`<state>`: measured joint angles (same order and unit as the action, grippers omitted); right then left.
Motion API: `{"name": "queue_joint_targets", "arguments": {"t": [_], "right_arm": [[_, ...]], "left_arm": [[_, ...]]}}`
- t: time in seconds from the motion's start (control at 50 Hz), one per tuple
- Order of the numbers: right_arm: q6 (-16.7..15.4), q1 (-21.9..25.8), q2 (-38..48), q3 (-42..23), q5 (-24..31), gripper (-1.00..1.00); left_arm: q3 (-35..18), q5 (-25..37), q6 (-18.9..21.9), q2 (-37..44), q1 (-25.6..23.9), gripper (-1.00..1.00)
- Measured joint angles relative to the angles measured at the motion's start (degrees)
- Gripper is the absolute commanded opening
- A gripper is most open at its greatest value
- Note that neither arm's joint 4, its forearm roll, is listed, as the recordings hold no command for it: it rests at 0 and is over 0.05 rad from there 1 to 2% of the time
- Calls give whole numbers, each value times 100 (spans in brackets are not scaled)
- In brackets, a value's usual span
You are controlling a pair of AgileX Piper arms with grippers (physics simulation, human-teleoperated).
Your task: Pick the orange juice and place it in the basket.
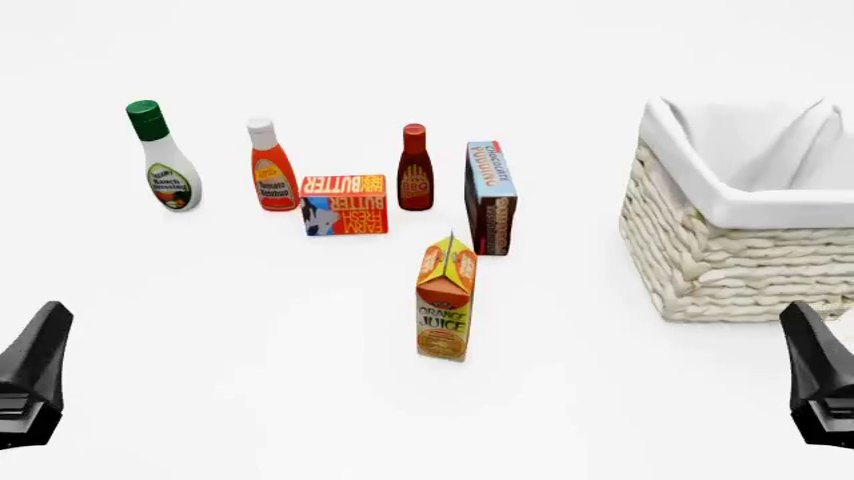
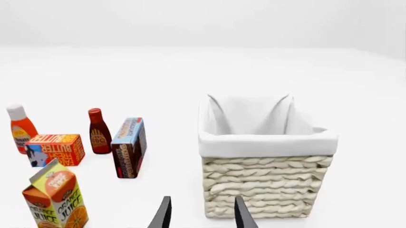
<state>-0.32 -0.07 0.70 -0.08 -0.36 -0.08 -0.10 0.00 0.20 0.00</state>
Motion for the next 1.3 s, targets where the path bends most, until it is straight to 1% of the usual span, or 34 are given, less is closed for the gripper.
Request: {"name": "queue_joint_targets", "arguments": {"t": [0.38, 0.6, 0.78, 0.98, 1.14, 1.3], "right_arm": [[-76, -12, 69, -21, 5, 100], [-10, -42, -30, -38, 37, 100], [-50, -74, -64, -59, 73, 100], [8, 109, -70, -83, 149, 100], [237, 307, -27, -214, 246, 100], [623, 467, 62, -486, 345, 100]], "left_arm": [[-24, 16, -1, 14, -34, 100], [-27, 19, -7, 22, -85, 100], [-31, 27, -9, 19, -104, 100], [-37, 47, -10, 6, -113, 100], [-41, 61, -10, -3, -116, 100], [-48, 71, -10, -5, -118, 100]]}}
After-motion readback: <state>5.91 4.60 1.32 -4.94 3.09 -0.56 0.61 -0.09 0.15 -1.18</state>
